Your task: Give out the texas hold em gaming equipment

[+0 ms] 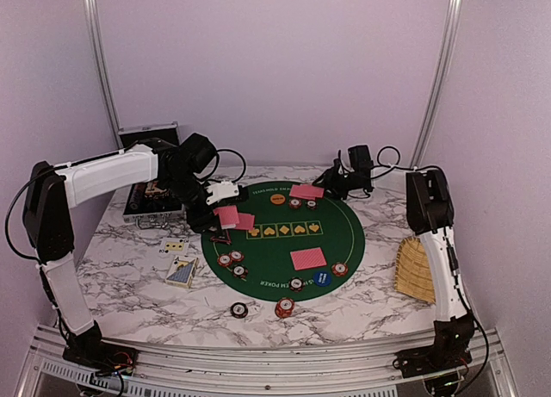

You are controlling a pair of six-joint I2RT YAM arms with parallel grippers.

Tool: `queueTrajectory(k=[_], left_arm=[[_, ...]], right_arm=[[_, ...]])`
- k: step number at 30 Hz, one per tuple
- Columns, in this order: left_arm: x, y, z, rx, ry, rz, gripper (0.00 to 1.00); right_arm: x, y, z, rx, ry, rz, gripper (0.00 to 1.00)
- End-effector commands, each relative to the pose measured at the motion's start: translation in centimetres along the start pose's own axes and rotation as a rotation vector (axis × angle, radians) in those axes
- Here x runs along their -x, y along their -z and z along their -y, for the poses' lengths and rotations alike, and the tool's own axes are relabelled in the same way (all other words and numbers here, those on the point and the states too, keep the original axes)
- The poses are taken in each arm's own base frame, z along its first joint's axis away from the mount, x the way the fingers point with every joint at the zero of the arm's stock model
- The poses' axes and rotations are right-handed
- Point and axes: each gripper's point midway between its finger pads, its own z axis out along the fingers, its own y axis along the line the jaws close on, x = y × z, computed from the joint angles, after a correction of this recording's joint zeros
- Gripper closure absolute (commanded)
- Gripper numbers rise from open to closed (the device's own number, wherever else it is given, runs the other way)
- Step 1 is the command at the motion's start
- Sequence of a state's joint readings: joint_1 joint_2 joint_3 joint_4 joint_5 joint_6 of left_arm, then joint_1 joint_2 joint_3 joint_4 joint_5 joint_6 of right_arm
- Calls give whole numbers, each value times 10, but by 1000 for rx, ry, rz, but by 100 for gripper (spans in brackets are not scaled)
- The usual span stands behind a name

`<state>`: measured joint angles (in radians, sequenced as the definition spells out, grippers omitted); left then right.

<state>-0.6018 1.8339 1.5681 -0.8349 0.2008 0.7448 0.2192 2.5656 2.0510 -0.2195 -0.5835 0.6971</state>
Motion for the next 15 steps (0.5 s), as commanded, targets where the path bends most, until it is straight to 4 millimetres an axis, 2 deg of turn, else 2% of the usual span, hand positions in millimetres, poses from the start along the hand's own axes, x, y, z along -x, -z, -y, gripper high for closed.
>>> queueTrajectory(k=[1,6,8,12,15], left_arm=[[8,15,0,11,-12,44,100],[8,16,0,11,-8,47,100],[8,16,0,9,-6,47,100],[8,16,0,11,-5,48,100],[9,18,0,12,-5,52,100]], right_arm=[[7,20,-2,-108,46,23,47],[11,35,-5,-191,88,44,34],[13,44,-12,-207,111,61,29],[18,65,-36,-204,168,94,26],[11,75,-58,-170,210,93,22]])
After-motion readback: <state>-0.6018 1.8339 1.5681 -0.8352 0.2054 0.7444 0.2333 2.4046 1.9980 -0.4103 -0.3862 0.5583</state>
